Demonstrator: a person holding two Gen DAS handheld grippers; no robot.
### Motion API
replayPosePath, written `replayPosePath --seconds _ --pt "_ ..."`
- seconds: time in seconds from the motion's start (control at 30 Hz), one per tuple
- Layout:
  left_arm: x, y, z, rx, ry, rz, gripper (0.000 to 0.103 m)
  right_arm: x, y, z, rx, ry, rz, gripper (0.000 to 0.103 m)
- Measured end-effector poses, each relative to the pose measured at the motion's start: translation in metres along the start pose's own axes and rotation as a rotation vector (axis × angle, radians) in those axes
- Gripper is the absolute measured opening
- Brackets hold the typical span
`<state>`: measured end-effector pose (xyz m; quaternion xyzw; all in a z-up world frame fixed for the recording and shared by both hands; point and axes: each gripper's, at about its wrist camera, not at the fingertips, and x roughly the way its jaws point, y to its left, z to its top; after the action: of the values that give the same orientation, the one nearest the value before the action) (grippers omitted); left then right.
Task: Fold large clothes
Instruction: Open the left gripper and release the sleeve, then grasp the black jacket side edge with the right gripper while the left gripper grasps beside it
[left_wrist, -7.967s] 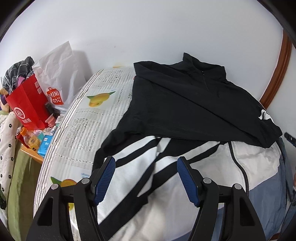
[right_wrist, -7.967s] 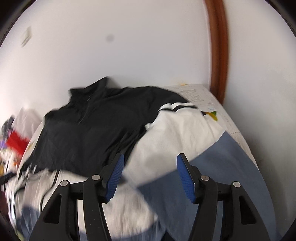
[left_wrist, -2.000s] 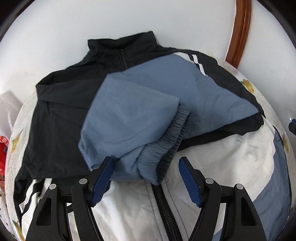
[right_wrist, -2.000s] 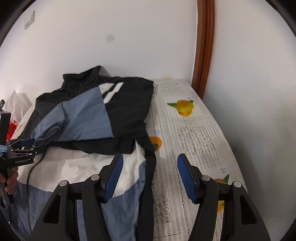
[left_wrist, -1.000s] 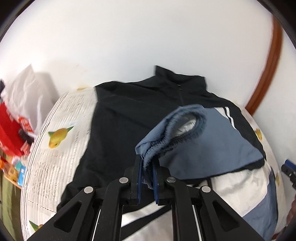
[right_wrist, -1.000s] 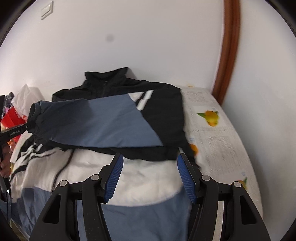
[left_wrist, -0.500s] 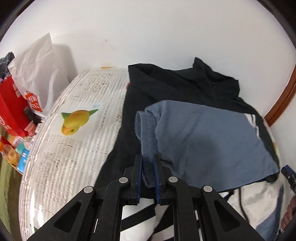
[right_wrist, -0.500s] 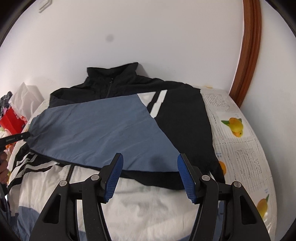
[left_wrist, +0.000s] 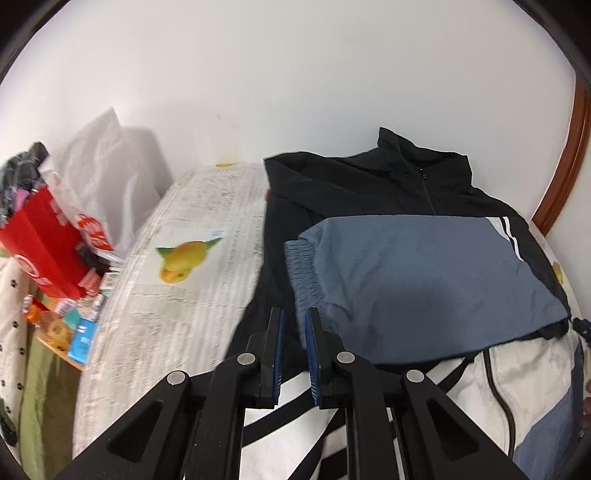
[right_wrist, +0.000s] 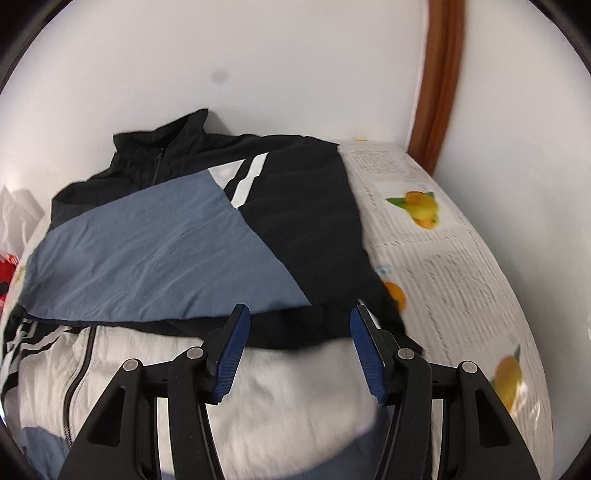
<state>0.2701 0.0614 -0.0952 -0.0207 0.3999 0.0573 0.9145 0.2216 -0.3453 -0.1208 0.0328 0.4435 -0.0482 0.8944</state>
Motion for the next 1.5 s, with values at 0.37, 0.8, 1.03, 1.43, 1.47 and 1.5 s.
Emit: replayPosePath --seconds 0.37,0.8,1.03,1.43,1.47,1.5 --pt "-0.057 0.03 -0.054 -0.001 0.019 -0.058 0.024 -0.061 -0.048 -0.066 0.044 0.029 0.058 0.055" --pt "-0.074 0.063 -0.154 -0.075 0.149 -0.109 0.056 -0.087 -0.074 -0.163 0.121 0.072 0.096 0.066" --pt "-0.077 0.054 -0.18 -0.044 0.158 -0.117 0.056 -0.082 -0.054 -0.176 0.05 0.042 0.06 0.066" --pt "-0.088 0.037 -0.187 0.027 0.11 -0.024 0.012 -0.084 -0.032 -0.177 -0.031 0.006 0.03 0.008" --pt "-0.091 0.038 -0.187 0.02 0.108 -0.026 0.01 -0.087 -0.032 -0.177 -0.028 0.0 0.036 0.008" --pt "-0.093 0.039 -0.186 0.012 0.103 -0.029 0.01 -0.09 -0.033 -0.177 -0.026 -0.006 0.042 0.007"
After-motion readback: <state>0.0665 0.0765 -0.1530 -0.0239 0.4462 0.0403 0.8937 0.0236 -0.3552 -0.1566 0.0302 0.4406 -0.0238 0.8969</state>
